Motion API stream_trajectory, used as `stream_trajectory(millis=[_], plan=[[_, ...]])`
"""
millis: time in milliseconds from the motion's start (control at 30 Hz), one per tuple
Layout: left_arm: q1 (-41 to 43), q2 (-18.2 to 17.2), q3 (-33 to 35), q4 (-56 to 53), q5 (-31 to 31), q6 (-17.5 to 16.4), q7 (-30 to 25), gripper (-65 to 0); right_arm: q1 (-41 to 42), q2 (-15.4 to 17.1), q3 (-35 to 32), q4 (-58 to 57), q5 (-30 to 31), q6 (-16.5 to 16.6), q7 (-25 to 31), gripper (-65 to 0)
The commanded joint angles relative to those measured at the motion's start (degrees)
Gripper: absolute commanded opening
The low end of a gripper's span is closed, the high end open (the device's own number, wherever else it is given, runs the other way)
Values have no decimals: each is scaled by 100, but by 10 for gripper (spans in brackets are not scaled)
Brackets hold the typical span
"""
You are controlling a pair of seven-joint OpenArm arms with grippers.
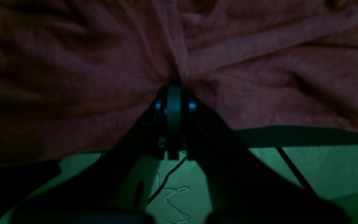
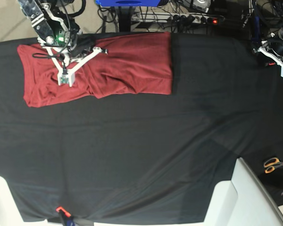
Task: Fold the T-shirt properly
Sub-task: 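Move the right gripper to the strip's end beside the right arm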
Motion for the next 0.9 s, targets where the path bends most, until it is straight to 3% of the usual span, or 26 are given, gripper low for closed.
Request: stream_trajectory(millis=[0,100,167,300,367,433,533,600,700,867], plan=[[7,-98,-50,70,-69,-6,-91,-650,32,32,8,83,-2,5,53,-635],[7,-90,-50,70,-69,-6,-91,-650,15,14,8,83,24,5,53,-629],[7,-90,-50,70,-69,-6,-91,-650,6,6,8,83,42,5,53,-579],[7,-81,-50,70,-69,-6,-91,-650,-12,-3,17,127,42,5,53,-357],[7,-81,-50,70,-69,-6,-91,-650,-21,-3,17,233,42,-3,88,-276],[7,-72,-50,70,-69,-6,-91,-650,-109,23,96,461,7,-21,237,-261],[7,-72,-50,70,-69,-6,-91,-650,-390,32,957,848,42,111,712,-254],[16,-72,-50,70,-69,-6,-91,-650,-434,23,1731,997,191,753,756,-254],[16,-72,-50,70,-69,-6,-91,-650,-363,14,2988,892,1079,2124,545,-254],[16,-72,-42,70,-69,-6,-91,-650,217,23,4948,-172,2451,4102,-554,-252]])
